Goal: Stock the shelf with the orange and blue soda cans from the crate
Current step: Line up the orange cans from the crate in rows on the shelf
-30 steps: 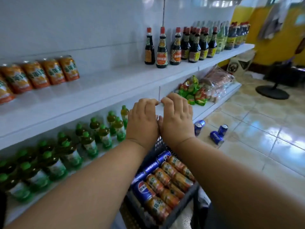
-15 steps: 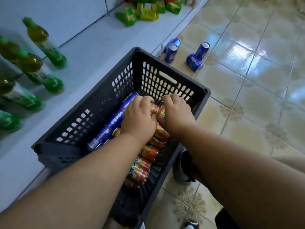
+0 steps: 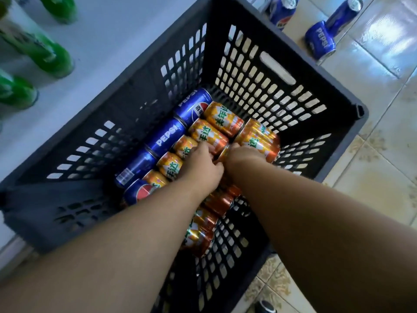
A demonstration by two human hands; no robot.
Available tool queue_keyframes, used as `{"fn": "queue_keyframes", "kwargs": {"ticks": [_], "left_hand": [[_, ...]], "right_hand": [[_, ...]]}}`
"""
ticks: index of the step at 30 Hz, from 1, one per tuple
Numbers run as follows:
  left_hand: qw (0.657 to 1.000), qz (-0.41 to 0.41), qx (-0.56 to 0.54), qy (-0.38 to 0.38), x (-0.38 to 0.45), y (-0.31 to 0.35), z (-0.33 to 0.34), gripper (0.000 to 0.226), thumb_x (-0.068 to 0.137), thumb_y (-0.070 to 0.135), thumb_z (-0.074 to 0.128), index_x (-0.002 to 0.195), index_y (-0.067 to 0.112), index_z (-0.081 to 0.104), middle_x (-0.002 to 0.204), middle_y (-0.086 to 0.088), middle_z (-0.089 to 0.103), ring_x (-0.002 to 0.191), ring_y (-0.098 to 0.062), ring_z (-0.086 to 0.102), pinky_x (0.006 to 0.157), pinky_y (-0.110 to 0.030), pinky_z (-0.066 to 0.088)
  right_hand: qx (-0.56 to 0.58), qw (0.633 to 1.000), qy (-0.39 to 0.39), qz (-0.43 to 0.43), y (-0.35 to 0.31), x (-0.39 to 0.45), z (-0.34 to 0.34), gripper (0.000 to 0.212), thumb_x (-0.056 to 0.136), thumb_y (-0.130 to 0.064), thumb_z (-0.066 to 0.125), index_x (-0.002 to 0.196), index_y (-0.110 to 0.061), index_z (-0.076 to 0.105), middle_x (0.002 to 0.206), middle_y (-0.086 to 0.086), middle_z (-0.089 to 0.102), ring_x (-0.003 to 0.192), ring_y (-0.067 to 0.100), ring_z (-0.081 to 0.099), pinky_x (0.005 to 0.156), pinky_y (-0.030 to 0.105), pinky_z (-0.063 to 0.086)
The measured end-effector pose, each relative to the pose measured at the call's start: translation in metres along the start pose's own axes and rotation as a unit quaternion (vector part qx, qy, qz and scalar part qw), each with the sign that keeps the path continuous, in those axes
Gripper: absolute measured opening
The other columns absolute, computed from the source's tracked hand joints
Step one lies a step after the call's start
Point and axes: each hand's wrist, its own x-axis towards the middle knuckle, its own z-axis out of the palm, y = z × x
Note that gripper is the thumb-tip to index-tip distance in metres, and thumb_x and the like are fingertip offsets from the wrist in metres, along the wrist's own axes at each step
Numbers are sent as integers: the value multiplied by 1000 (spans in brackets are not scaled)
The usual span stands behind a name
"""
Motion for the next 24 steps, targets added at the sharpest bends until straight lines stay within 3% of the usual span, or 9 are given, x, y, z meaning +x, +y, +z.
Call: {"fn": "queue_keyframes", "kwargs": {"ticks": [2,5,7,9,12,15,18,21,24], "left_hand": [[998,-28,-51,7,1,-2,-8,19,96,24,58,112,28,48,108,7,54,89,-13,55,75,-27,40],[987,-81,-128,45,-5,0,-30,8,97,27,51,104,28,55,107,1,61,92,-21,58,79,-31,46],[969,-93,-217,66,-21,12,-50,18,92,36,50,91,22,61,96,-6,65,89,-28,61,80,-34,50],[949,-90,-294,70,-40,26,-70,40,81,53,47,88,17,62,102,-10,68,98,-34,66,89,-47,54],[903,-78,-416,78,-86,52,-107,41,88,61,49,89,23,64,105,-14,71,91,-37,71,84,-57,56],[843,-40,-534,53,-135,70,-145,44,92,58,54,111,19,63,100,-17,74,81,-38,74,79,-61,57],[825,51,-561,47,-191,78,-177,55,90,63,53,120,18,63,103,-16,75,89,-36,74,83,-57,57],[820,135,-543,118,-249,79,-198,54,92,63,51,123,19,62,108,-13,74,95,-33,73,86,-56,56],[792,180,-545,211,-307,77,-208,41,98,54,45,115,21,64,101,-11,74,88,-29,74,77,-49,58]], "right_hand": [[11,1000,-20,-8,-2,-6,-11,74,88,-32,69,148,-10,32,142,15,46,127,34,50,101,48,47],[89,993,-45,-66,4,-35,-28,71,70,-46,83,128,-15,54,118,6,65,100,22,64,92,40,54],[246,963,-48,-98,5,-65,-45,85,49,-57,86,120,-20,56,110,5,68,93,23,68,88,43,57],[378,915,-50,-133,1,-95,-61,91,40,-54,87,118,-18,57,107,8,71,90,27,72,87,46,58],[507,832,-76,-211,-10,-145,-83,72,51,-41,88,112,-12,63,103,13,74,93,33,73,89,53,56],[568,764,-76,-298,-22,-201,-103,39,77,-25,78,109,-7,65,101,15,74,96,36,71,95,56,53],[608,702,-61,-367,-35,-264,-113,35,82,-23,70,111,-6,61,100,18,71,94,36,69,92,52,55],[613,676,32,-407,-50,-329,-106,48,80,-50,65,114,-18,56,106,13,70,94,30,72,85,51,58],[620,657,127,-410,-66,-388,-88,55,77,-73,51,105,-26,60,100,4,72,91,23,73,83,49,59]]}}
